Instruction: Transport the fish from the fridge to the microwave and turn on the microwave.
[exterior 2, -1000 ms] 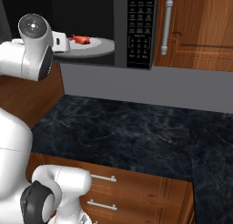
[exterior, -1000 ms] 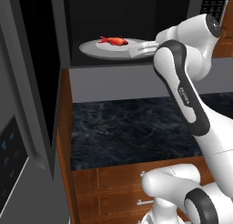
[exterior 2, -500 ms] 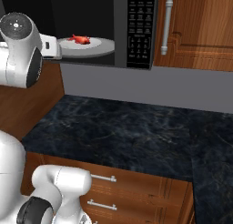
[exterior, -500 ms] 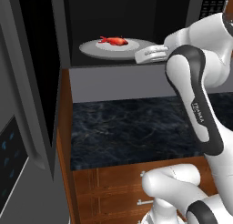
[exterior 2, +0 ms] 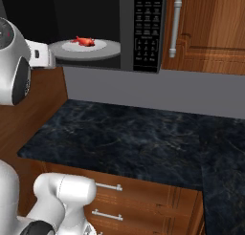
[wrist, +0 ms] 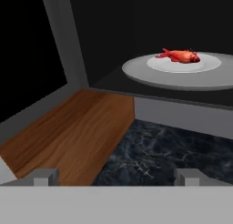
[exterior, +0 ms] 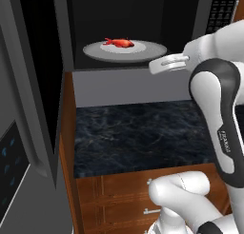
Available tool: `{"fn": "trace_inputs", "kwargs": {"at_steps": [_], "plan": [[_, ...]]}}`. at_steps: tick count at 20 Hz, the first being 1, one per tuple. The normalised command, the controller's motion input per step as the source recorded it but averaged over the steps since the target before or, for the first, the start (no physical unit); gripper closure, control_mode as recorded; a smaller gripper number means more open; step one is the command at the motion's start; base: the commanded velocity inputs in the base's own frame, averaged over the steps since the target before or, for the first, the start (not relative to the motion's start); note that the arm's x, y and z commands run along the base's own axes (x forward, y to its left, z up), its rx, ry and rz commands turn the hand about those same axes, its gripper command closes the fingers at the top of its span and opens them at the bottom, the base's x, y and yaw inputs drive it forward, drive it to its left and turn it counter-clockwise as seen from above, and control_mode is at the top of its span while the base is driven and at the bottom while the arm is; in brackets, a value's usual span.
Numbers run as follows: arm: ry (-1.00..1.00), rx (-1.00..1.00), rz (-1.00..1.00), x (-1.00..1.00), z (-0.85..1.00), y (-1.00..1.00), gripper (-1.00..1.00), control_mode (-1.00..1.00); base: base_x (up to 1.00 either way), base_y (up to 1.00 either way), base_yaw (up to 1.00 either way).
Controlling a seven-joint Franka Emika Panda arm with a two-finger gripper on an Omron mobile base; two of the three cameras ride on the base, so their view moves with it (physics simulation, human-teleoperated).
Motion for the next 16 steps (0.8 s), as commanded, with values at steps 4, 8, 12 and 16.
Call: {"fn": "trace_inputs", "kwargs": {"at_steps": [4,8,12,16], "plan": [[0.00,0.00,-0.01,-0.46,0.04,0.00,-1.00,-1.00,0.00,0.00,0.00],[0.02,0.00,-0.02,-0.43,0.05,0.00,-1.00,-1.00,0.00,0.00,0.00],[0.02,0.00,-0.01,-0.45,0.06,0.00,-1.00,-1.00,0.00,0.00,0.00],[0.02,0.01,0.00,-0.44,0.06,0.00,-1.00,-1.00,0.00,0.00,0.00]]}}
